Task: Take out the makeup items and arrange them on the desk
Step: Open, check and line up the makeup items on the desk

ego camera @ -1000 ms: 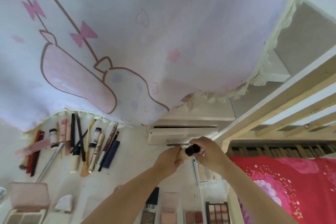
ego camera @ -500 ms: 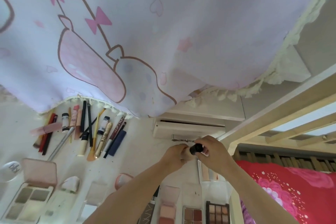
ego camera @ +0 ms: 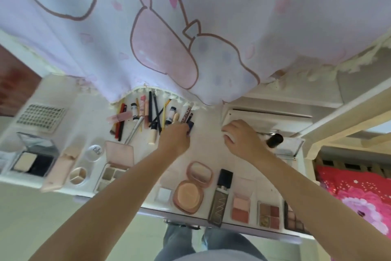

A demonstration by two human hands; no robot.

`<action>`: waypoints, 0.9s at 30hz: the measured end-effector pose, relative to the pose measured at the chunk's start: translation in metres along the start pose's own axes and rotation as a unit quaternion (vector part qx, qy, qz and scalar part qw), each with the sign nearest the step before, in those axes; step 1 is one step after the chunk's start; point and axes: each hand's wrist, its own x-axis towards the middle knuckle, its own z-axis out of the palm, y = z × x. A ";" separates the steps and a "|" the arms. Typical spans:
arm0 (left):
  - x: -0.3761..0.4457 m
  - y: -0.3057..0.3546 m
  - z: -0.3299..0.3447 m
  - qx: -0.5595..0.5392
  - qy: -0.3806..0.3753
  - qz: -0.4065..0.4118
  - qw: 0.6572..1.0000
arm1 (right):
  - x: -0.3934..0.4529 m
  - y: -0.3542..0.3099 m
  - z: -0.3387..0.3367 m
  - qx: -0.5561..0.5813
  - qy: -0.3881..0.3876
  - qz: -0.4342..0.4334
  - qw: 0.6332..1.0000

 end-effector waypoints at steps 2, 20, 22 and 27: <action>-0.008 -0.023 -0.006 0.011 -0.009 -0.030 0.999 | 0.022 -0.019 0.018 0.017 -0.052 0.005 0.998; -0.013 -0.092 -0.036 0.007 -0.061 0.071 0.996 | 0.049 -0.040 0.045 -0.045 -0.171 0.025 0.984; -0.010 -0.080 -0.045 0.024 -0.076 0.127 0.989 | 0.044 -0.048 0.024 -0.023 -0.140 0.031 0.989; -0.002 -0.046 -0.087 -0.028 -0.033 0.205 0.978 | 0.043 -0.071 -0.037 -0.007 -0.047 0.024 0.999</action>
